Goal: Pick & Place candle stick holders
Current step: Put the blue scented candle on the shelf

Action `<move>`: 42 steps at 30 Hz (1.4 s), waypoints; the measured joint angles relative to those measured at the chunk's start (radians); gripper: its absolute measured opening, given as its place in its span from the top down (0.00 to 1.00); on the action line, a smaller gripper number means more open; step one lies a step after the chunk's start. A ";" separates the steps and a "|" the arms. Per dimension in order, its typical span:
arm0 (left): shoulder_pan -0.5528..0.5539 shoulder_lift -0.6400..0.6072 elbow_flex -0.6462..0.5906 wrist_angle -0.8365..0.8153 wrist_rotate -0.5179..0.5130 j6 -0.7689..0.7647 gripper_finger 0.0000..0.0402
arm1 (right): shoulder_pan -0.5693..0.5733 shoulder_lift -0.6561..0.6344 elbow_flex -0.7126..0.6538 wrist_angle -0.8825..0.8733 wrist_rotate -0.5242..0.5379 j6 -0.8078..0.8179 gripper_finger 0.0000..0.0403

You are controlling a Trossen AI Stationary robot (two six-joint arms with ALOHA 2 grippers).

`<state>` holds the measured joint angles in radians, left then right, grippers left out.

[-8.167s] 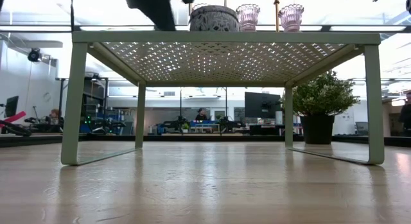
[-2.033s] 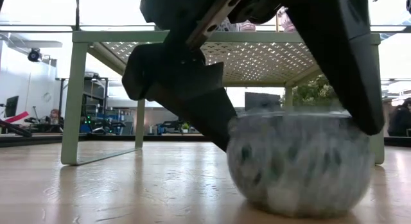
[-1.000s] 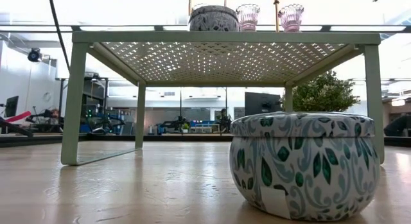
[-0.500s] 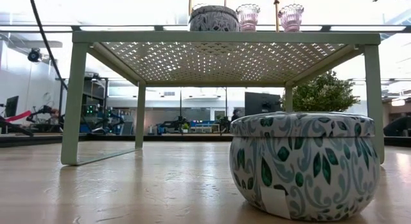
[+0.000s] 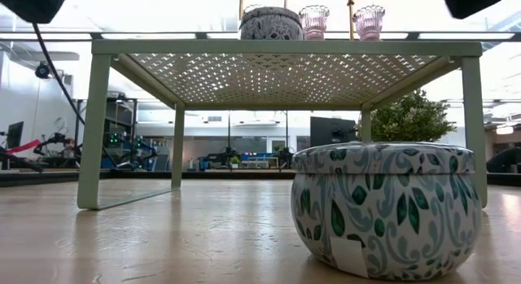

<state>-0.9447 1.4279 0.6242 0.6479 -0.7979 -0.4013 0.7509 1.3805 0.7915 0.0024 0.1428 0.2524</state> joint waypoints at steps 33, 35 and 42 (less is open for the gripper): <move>-0.039 -0.523 -0.434 0.109 0.107 0.329 0.42 | -0.095 0.708 0.910 -0.770 -0.041 -0.468 0.29; -0.039 -0.531 -0.434 0.111 0.108 0.333 0.42 | -0.106 0.742 0.943 -0.799 -0.039 -0.495 0.28; -0.039 -0.532 -0.434 0.109 0.107 0.341 0.42 | -0.132 0.835 1.058 -0.855 -0.043 -0.570 0.25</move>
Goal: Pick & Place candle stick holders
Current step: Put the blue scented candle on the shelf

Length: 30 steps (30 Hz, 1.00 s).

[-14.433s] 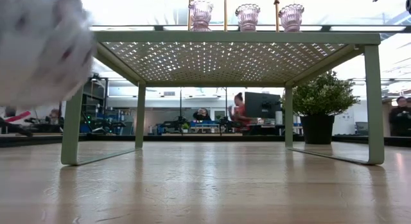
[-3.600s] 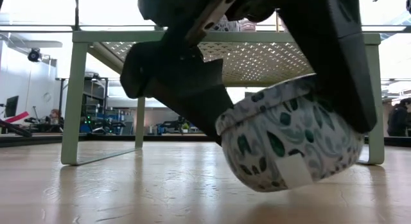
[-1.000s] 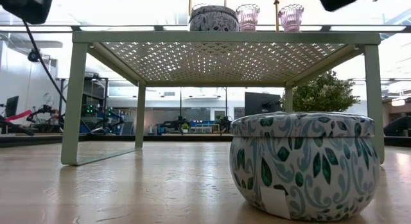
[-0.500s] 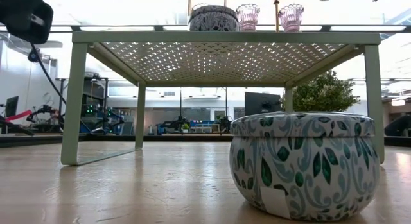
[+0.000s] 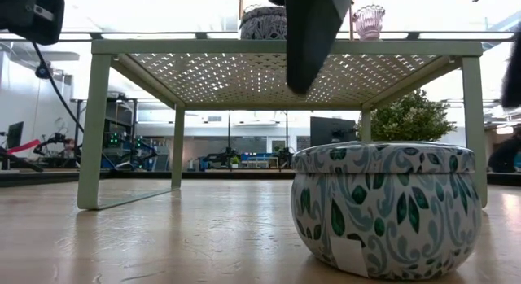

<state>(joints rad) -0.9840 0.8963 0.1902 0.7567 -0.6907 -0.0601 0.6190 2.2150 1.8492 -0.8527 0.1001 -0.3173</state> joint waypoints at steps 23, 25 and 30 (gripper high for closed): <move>-0.001 0.000 0.000 -0.003 0.013 0.010 0.42 | -0.022 0.098 0.120 -0.164 -0.031 -0.048 0.22; -0.001 0.001 0.000 -0.003 0.013 0.010 0.42 | -0.022 0.098 0.117 -0.162 -0.030 -0.037 0.21; -0.001 0.001 0.000 -0.002 0.013 0.010 0.42 | -0.028 0.097 0.095 -0.161 -0.030 -0.031 0.19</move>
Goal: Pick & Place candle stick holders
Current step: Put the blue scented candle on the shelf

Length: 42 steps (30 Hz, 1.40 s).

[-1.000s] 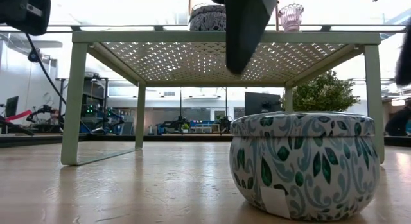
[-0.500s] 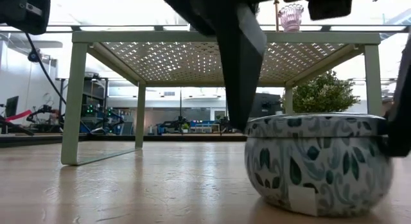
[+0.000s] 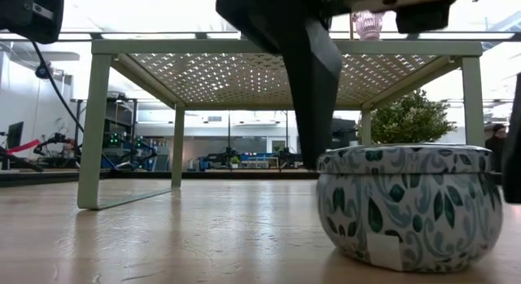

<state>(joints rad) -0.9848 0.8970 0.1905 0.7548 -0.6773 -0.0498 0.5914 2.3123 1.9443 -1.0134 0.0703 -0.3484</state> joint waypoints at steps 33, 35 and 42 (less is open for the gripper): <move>0.001 0.000 0.000 -0.041 -0.002 -0.003 0.42 | -0.008 -0.004 -0.054 0.052 -0.028 0.012 0.24; 0.001 0.000 0.000 -0.041 -0.002 -0.003 0.42 | -0.008 -0.004 -0.053 0.050 -0.027 0.015 0.25; 0.001 0.000 0.000 -0.042 -0.001 -0.003 0.42 | -0.007 -0.031 -0.054 0.013 -0.028 0.026 0.25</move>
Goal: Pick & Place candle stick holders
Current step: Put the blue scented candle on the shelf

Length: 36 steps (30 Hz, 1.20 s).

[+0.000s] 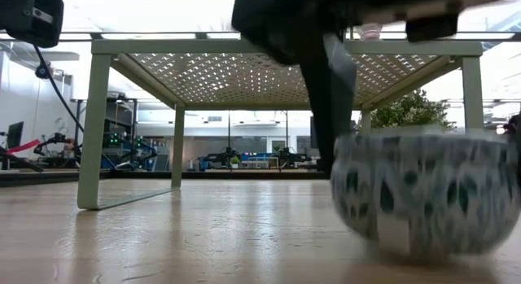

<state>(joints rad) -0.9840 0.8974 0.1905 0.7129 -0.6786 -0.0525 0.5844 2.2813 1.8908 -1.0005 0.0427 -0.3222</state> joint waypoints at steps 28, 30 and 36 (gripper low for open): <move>0.000 0.000 0.000 -0.010 0.003 0.000 0.42 | -0.003 -0.271 0.001 -0.208 -0.040 0.172 0.26; 0.000 0.000 0.000 -0.010 0.003 0.000 0.42 | -0.005 -0.292 0.001 -0.228 -0.015 0.181 0.26; 0.000 0.000 0.000 -0.013 0.002 0.000 0.42 | -0.041 -0.361 0.001 -0.250 0.011 0.290 0.26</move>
<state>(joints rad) -0.9836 0.8972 0.1905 0.7002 -0.6764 -0.0527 0.5436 1.9205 1.8919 -1.2505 0.0536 -0.0322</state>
